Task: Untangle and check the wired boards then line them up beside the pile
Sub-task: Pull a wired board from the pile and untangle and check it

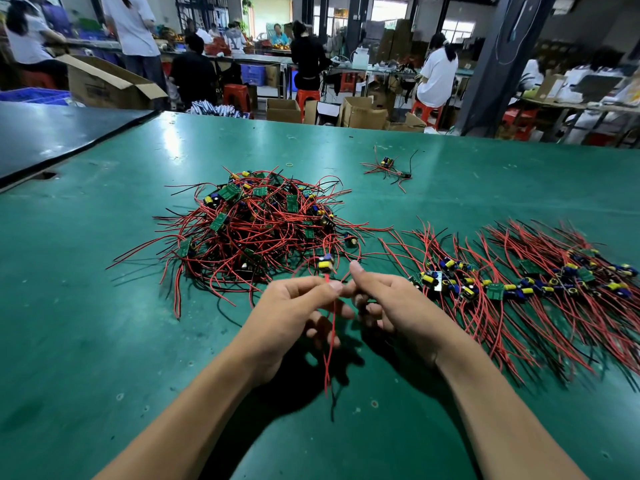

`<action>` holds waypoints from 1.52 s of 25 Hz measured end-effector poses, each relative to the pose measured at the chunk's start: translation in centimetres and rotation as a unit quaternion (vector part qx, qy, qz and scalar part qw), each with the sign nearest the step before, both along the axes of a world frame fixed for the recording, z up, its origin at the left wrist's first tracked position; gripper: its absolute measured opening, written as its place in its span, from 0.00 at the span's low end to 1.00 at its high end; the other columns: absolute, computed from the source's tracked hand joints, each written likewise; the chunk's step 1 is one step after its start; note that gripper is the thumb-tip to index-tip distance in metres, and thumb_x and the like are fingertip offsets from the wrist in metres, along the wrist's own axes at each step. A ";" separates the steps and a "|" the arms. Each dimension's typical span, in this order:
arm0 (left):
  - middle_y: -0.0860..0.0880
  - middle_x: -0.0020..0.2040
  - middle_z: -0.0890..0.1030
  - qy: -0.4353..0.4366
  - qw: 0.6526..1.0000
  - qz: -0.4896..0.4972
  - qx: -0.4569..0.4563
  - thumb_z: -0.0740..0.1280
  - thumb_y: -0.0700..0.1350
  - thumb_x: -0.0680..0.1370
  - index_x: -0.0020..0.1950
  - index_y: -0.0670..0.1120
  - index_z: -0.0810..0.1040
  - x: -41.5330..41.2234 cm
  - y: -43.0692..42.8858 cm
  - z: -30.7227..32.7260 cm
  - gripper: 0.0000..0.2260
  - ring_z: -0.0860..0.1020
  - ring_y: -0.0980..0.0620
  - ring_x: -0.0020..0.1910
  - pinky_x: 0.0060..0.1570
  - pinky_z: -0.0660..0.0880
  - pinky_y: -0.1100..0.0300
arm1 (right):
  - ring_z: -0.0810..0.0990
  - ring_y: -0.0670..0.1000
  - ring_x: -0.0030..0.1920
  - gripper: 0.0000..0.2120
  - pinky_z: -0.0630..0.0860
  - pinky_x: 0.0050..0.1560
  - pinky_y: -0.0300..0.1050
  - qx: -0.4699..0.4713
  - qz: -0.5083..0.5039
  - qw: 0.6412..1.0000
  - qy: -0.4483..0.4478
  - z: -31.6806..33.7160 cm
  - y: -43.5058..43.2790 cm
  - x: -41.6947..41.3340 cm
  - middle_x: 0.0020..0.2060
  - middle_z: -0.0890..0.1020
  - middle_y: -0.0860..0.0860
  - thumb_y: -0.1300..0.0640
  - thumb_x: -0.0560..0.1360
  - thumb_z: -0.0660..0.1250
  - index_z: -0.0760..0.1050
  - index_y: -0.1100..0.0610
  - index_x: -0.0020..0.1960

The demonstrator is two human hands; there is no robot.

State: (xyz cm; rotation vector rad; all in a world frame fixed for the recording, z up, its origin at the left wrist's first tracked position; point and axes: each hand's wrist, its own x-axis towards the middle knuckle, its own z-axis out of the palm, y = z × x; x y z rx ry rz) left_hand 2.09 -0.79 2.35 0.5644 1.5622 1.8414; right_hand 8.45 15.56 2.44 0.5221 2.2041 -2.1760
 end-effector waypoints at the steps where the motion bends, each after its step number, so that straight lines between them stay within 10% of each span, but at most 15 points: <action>1: 0.43 0.37 0.84 0.005 0.999 -0.040 -0.008 0.69 0.48 0.74 0.48 0.41 0.84 0.4 0.0 0.1 0.12 0.76 0.51 0.23 0.28 0.69 0.61 | 0.76 0.49 0.34 0.26 0.68 0.35 0.39 -0.025 0.018 1.000 0.004 0.0 0.1 0.1 0.36 0.77 0.52 0.32 0.65 0.73 0.84 0.55 0.45; 6: 0.43 0.31 0.81 0.001 0.989 -0.146 -0.028 0.69 0.48 0.74 0.48 0.41 0.83 0.9 0.0 0.2 0.11 0.75 0.51 0.21 0.25 0.69 0.63 | 0.74 0.46 0.31 0.22 0.71 0.33 0.36 -0.140 0.074 0.984 0.076 0.1 1.1 0.6 0.36 0.78 0.52 0.43 0.70 0.76 0.84 0.58 0.55; 15: 0.43 0.37 0.83 -0.046 0.978 -0.203 0.026 0.69 0.47 0.77 0.52 0.45 0.83 0.7 -0.2 0.0 0.09 0.80 0.49 0.30 0.34 0.76 0.59 | 0.75 0.45 0.30 0.01 0.71 0.26 0.36 -0.252 -0.025 0.954 0.162 0.4 0.3 0.3 0.36 0.79 0.51 0.60 0.69 0.72 0.83 0.56 0.41; 22: 0.40 0.43 0.85 -0.106 0.981 -0.165 -0.002 0.72 0.63 0.70 0.46 0.45 0.86 1.0 0.4 0.1 0.21 0.84 0.45 0.38 0.40 0.81 0.57 | 0.78 0.47 0.30 0.04 0.75 0.31 0.39 -0.242 0.071 0.960 0.122 0.8 0.0 1.1 0.33 0.79 0.52 0.58 0.72 0.73 0.79 0.57 0.40; 38: 0.38 0.48 0.84 -0.111 0.984 -0.138 0.033 0.70 0.47 0.73 0.43 0.46 0.82 1.2 0.7 -0.2 0.04 0.84 0.44 0.39 0.38 0.79 0.58 | 0.65 0.44 0.21 0.16 0.66 0.24 0.35 -0.165 -0.094 0.960 0.206 -0.6 1.1 -0.4 0.26 0.71 0.47 0.60 0.64 0.78 0.71 0.56 0.43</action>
